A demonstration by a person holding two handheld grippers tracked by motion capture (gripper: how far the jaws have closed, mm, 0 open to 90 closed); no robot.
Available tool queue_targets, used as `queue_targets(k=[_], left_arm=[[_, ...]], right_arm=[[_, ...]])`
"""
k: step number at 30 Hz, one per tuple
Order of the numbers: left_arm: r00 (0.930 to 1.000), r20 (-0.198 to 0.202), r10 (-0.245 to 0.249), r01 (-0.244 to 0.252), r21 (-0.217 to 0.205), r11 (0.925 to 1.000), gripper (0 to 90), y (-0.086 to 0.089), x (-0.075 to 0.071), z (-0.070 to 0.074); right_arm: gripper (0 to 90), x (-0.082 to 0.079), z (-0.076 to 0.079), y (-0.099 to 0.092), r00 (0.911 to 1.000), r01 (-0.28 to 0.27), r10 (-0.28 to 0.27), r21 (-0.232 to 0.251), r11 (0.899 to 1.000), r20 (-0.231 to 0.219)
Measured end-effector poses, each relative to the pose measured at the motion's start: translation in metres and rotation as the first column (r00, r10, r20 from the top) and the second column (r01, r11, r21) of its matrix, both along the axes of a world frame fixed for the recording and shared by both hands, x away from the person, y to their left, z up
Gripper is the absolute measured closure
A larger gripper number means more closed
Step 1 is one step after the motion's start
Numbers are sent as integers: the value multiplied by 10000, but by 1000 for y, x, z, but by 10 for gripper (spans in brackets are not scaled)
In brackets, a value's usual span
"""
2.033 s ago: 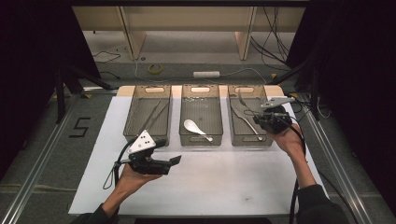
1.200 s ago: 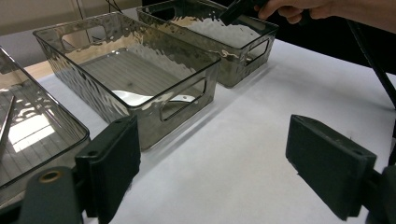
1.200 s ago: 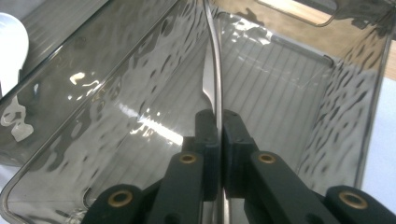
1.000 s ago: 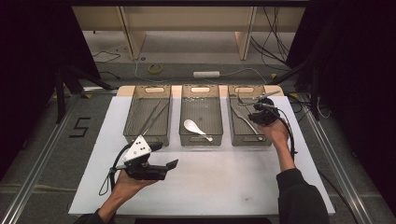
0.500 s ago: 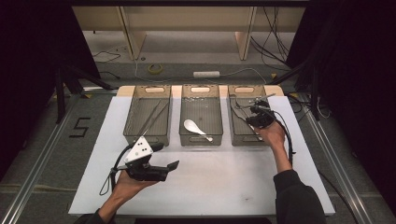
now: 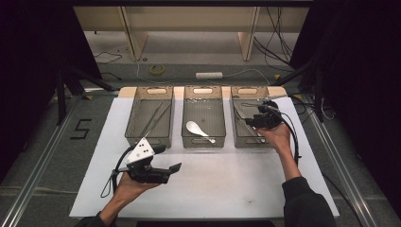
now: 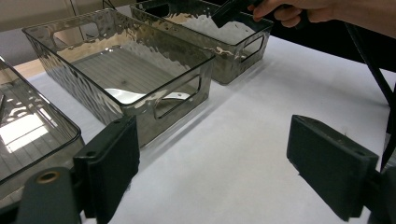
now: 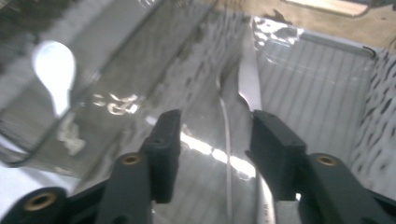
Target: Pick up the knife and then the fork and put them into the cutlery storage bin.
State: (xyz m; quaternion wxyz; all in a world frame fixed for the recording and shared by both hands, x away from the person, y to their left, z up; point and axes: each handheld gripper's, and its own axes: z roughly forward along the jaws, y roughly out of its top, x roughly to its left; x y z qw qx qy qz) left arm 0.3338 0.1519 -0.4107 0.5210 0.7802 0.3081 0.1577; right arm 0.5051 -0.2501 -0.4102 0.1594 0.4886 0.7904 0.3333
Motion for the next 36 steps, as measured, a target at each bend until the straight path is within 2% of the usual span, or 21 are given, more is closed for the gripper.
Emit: queue_targets(k=[3, 10, 14, 23, 26, 29, 36], left_arm=[[10000, -41, -14, 14, -17, 10000, 167, 0, 0, 0], [10000, -70, -21, 20, -46, 10000, 166, 0, 0, 0], [10000, -52, -16, 16, -49, 10000, 166, 0, 0, 0], [10000, -93, -9, 9, -61, 10000, 165, 0, 0, 0], [10000, -95, -6, 5, -68, 10000, 165, 1, 0, 0], [9999, -100, 11, -12, -100, 9999, 165, 1, 0, 0], [9999, -104, -1, 0, -159, 9999, 165, 1, 1, 0]], right_arm=[[468, -10, 4, 1, 9995, -86, 84, 57, 9999, 312], [354, -38, 13, 5, 9954, -562, 513, 594, 9967, 809], [318, -55, 17, 9, 9905, -791, 656, 1107, 9907, 1210], [301, -87, 21, 19, 9756, -1494, 1245, 1312, 9800, 1809], [297, -95, 22, 21, 9703, -1676, 1359, 1510, 9742, 1999], [289, -103, 22, 22, 9647, -1841, 1496, 1487, 9716, 2167], [273, -122, 14, 20, 9588, -2079, 1614, 1903, 9595, 2337]])
